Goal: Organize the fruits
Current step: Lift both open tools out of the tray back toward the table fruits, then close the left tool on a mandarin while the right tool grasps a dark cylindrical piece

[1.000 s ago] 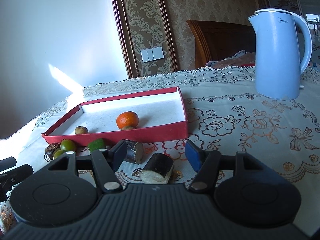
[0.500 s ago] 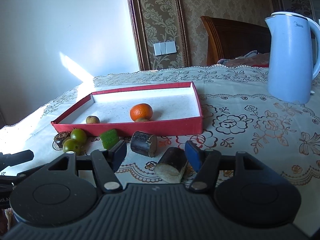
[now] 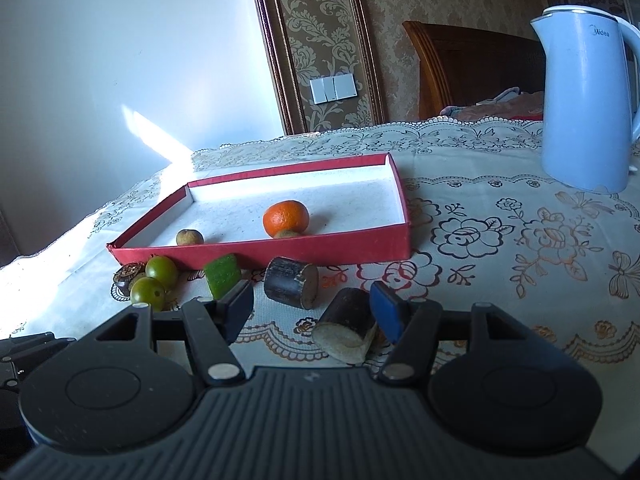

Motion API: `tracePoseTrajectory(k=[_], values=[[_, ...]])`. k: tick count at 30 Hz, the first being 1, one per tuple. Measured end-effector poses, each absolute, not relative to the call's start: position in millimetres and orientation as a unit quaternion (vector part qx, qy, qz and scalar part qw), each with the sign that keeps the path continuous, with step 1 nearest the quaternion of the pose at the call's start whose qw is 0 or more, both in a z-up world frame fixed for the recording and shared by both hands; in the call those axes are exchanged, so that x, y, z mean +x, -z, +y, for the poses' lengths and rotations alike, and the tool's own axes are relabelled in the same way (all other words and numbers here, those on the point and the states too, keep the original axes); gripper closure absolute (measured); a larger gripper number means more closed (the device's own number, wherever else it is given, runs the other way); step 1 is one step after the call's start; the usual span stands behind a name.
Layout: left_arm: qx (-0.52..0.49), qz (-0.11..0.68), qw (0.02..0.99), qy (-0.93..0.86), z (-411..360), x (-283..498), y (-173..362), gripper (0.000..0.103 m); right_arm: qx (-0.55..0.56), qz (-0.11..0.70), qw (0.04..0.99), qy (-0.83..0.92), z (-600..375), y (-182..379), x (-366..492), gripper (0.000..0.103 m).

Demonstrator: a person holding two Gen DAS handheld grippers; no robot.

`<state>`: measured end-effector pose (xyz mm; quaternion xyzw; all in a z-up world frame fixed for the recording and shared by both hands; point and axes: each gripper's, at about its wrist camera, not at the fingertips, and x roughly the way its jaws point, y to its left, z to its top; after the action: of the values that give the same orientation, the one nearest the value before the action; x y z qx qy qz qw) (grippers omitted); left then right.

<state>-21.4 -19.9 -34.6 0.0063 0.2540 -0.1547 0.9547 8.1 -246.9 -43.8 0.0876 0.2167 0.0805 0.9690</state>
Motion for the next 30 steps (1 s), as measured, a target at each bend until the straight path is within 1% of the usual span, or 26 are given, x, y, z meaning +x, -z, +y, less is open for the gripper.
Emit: tracePoseTrajectory(k=[1, 4, 12, 18, 27, 30], values=[[-0.001, 0.256, 0.954, 0.155, -18, -21, 34, 0.061, 0.087, 0.217, 0.969, -0.08, -247, 44, 8, 0.04], [-0.009, 0.258, 0.954, 0.153, -15, -20, 32, 0.062, 0.081, 0.217, 0.97, -0.08, -245, 43, 8, 0.04], [-0.002, 0.239, 0.961, 0.14, -12, -20, 23, 0.062, 0.073, 0.225, 0.969, -0.066, -244, 44, 9, 0.04], [-0.003, 0.247, 0.961, 0.12, -8, -15, 29, 0.062, 0.06, 0.25, 0.965, -0.051, -242, 47, 15, 0.041], [0.0, 0.24, 0.965, 0.104, -8, -14, 26, 0.062, 0.044, 0.273, 0.96, -0.037, -237, 49, 25, 0.041], [0.002, 0.245, 0.965, 0.095, -9, -10, 27, 0.062, 0.044, 0.286, 0.957, -0.036, -237, 51, 31, 0.042]])
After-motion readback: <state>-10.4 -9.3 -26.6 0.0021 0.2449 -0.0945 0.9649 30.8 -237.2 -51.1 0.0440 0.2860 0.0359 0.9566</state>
